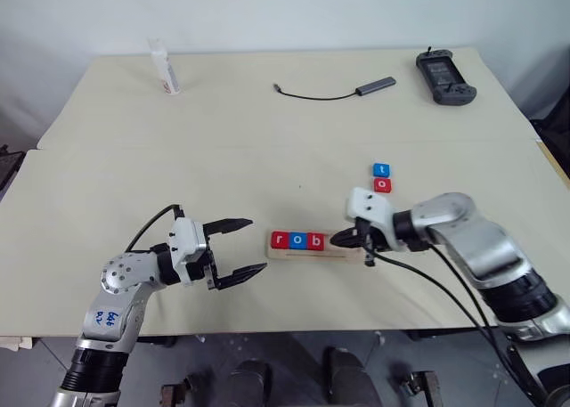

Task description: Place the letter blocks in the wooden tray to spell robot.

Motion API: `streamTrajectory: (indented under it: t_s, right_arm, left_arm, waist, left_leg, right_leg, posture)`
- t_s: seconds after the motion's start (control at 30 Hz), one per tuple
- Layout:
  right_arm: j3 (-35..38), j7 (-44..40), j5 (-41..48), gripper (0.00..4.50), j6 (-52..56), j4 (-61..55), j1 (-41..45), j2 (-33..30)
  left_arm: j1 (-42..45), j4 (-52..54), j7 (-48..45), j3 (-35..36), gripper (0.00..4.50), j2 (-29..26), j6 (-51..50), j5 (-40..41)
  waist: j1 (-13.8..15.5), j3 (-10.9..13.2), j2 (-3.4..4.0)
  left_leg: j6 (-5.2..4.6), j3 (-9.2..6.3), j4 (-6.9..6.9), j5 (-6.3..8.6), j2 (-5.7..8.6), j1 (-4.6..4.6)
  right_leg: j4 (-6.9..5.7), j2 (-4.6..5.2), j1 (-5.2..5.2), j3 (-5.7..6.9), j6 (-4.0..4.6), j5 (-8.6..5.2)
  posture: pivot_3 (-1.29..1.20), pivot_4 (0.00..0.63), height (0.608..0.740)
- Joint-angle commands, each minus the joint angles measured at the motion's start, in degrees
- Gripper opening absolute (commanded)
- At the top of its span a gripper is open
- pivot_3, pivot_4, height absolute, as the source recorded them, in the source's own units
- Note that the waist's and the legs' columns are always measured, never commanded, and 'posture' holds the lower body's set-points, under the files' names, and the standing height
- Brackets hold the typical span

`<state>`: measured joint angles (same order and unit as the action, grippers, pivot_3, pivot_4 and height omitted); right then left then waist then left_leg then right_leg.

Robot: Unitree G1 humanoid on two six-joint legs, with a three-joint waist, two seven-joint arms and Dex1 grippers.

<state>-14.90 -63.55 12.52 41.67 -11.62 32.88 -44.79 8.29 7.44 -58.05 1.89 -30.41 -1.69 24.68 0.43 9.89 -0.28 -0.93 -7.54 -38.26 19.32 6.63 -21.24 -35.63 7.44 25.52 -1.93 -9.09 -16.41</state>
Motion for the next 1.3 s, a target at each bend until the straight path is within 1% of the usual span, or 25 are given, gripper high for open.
streamTrajectory:
  t_s: [0.03,0.07,0.13,0.17,0.2,0.27,0.3,0.37,0.53,0.6,0.7,0.8,0.93,1.07,1.23,1.3]
  right_arm:
    - [13.43,3.31,4.34,0.95,-2.05,-5.38,-6.33,-1.67]
    - [17.14,5.18,4.17,1.33,-4.28,-5.70,-9.19,-1.33]
    - [25.69,7.63,5.92,2.01,-10.77,-6.56,-15.32,1.30]
    - [28.35,8.22,6.90,2.34,-13.21,-6.92,-17.32,2.39]
    - [33.38,9.01,8.84,2.72,-17.04,-7.41,-20.98,5.06]
    - [41.38,10.84,9.31,3.47,-23.28,-7.21,-29.96,8.81]
    - [43.98,11.18,8.51,3.81,-27.43,-6.27,-33.99,10.17]
    - [45.97,12.18,7.98,4.46,-31.72,-4.72,-38.14,11.69]
    - [46.81,14.90,6.61,4.46,-40.32,0.80,-42.71,13.54]
    - [46.40,15.74,7.32,4.46,-41.05,1.81,-43.01,13.77]
    - [44.12,16.97,8.26,4.46,-40.35,1.94,-41.34,13.96]
    - [40.44,18.40,9.27,4.46,-35.45,0.65,-37.32,12.90]
    - [34.56,21.98,10.19,4.46,-21.34,-0.05,-27.24,9.65]
    - [28.29,27.64,8.76,4.46,-6.79,3.80,-13.60,8.36]
    - [23.35,35.02,4.99,4.46,2.02,12.83,-0.37,10.80]
    - [21.67,36.58,3.92,4.46,4.51,15.39,3.02,11.66]
  left_arm:
    - [0.76,-0.98,-0.75,0.67,4.50,-0.32,1.67,-0.10]
    - [1.21,-1.60,-0.86,0.53,4.50,-0.23,1.82,-0.22]
    - [2.01,-2.68,-1.08,0.28,4.50,-0.09,2.12,-0.38]
    - [2.23,-3.00,-1.17,0.23,4.50,-0.07,2.26,-0.39]
    - [2.75,-3.61,-1.19,0.22,4.50,0.03,2.29,-0.38]
    - [3.90,-5.04,-1.15,0.20,4.50,0.38,2.24,-0.30]
    - [4.39,-5.82,-1.32,0.10,4.50,0.49,2.33,-0.32]
    - [5.07,-7.08,-1.72,0.13,4.50,0.67,2.31,-0.01]
    - [7.55,-10.23,-3.34,-0.11,4.50,0.51,3.04,-0.36]
    - [8.27,-10.83,-3.65,-0.02,4.50,0.43,3.10,-0.34]
    - [8.40,-10.64,-3.66,0.11,4.50,0.45,3.00,-0.32]
    - [7.79,-9.43,-3.21,0.00,4.50,0.61,2.72,-0.32]
    - [7.33,-8.23,-2.47,-0.06,4.50,0.84,2.40,-0.29]
    - [7.15,-7.26,-1.58,-0.01,4.50,1.05,2.29,-0.29]
    - [6.64,-6.21,-0.20,-0.05,4.50,1.53,2.34,-0.48]
    - [6.31,-5.58,0.49,-0.06,4.50,1.77,2.25,-0.50]
  waist:
    - [0.40,0.00,0.00]
    - [0.65,0.00,0.00]
    - [0.97,-0.01,-0.01]
    - [1.02,-0.01,-0.02]
    - [1.02,-0.01,-0.02]
    - [1.20,-0.03,-0.05]
    - [1.34,-0.03,-0.05]
    - [1.18,-0.03,-0.05]
    - [-0.27,-0.04,-0.04]
    - [-0.57,-0.04,-0.03]
    - [-0.63,-0.04,-0.03]
    - [-0.66,-0.04,-0.03]
    - [-0.56,-0.05,-0.02]
    - [-0.53,-0.05,-0.02]
    - [-0.49,-0.05,-0.02]
    - [-0.52,-0.05,-0.02]
  left_leg:
    - [0.00,0.00,0.01,0.00,0.00,0.00]
    - [0.00,0.01,0.02,0.00,-0.01,0.00]
    - [0.00,0.03,0.01,0.00,-0.01,0.01]
    - [0.00,0.04,0.02,0.00,-0.01,0.02]
    - [0.00,0.07,0.02,0.00,-0.01,0.03]
    - [0.00,0.08,0.03,0.00,-0.03,0.05]
    - [0.00,0.03,0.05,0.00,-0.04,0.06]
    - [-0.02,0.05,0.05,0.01,0.02,0.06]
    - [-0.06,0.46,0.00,0.02,-0.05,0.33]
    - [0.00,0.48,0.03,0.00,-0.14,0.39]
    - [0.02,0.51,0.05,0.01,-0.19,0.45]
    - [0.02,0.53,0.04,0.01,-0.19,0.45]
    - [0.02,0.51,0.01,0.01,-0.19,0.45]
    - [0.02,0.48,0.01,0.01,-0.20,0.41]
    - [0.03,0.35,0.00,0.01,-0.19,0.27]
    - [0.02,0.32,-0.02,0.01,-0.17,0.17]
  right_leg:
    - [0.00,0.00,0.00,0.00,0.00,0.00]
    - [0.00,0.00,0.00,0.00,0.00,0.00]
    - [0.01,-0.01,-0.01,-0.01,0.00,0.00]
    - [0.01,-0.02,-0.02,-0.01,0.00,0.00]
    - [0.01,-0.02,-0.03,-0.02,0.00,0.00]
    - [0.00,-0.04,-0.02,-0.04,0.00,0.00]
    - [-0.05,-0.05,-0.06,0.01,0.00,0.00]
    - [-0.17,-0.02,-0.06,-0.01,0.00,0.00]
    - [-0.14,0.00,-0.10,-0.11,-0.06,0.03]
    - [-0.19,-0.06,-0.10,-0.11,-0.06,0.03]
    - [-0.21,-0.11,-0.10,-0.15,-0.04,0.03]
    - [-0.22,-0.10,-0.10,-0.18,-0.03,0.04]
    - [-0.22,-0.09,-0.10,-0.17,-0.01,0.04]
    - [-0.20,-0.08,-0.08,-0.15,0.01,0.05]
    - [-0.16,-0.05,-0.03,-0.01,0.04,0.06]
    - [-0.22,-0.03,-0.01,0.03,0.06,0.07]
  posture:
    - [0.00,0.150,0.740]
    - [0.00,0.150,0.740]
    - [0.00,0.150,0.740]
    - [0.00,0.150,0.740]
    - [0.00,0.150,0.740]
    - [0.00,0.150,0.740]
    - [0.00,0.150,0.740]
    - [0.00,0.150,0.740]
    - [0.00,0.150,0.740]
    - [0.00,0.150,0.740]
    - [0.00,0.150,0.740]
    - [0.00,0.150,0.740]
    - [0.00,0.150,0.740]
    - [0.00,0.150,0.740]
    - [0.00,0.150,0.740]
    - [0.00,0.150,0.740]
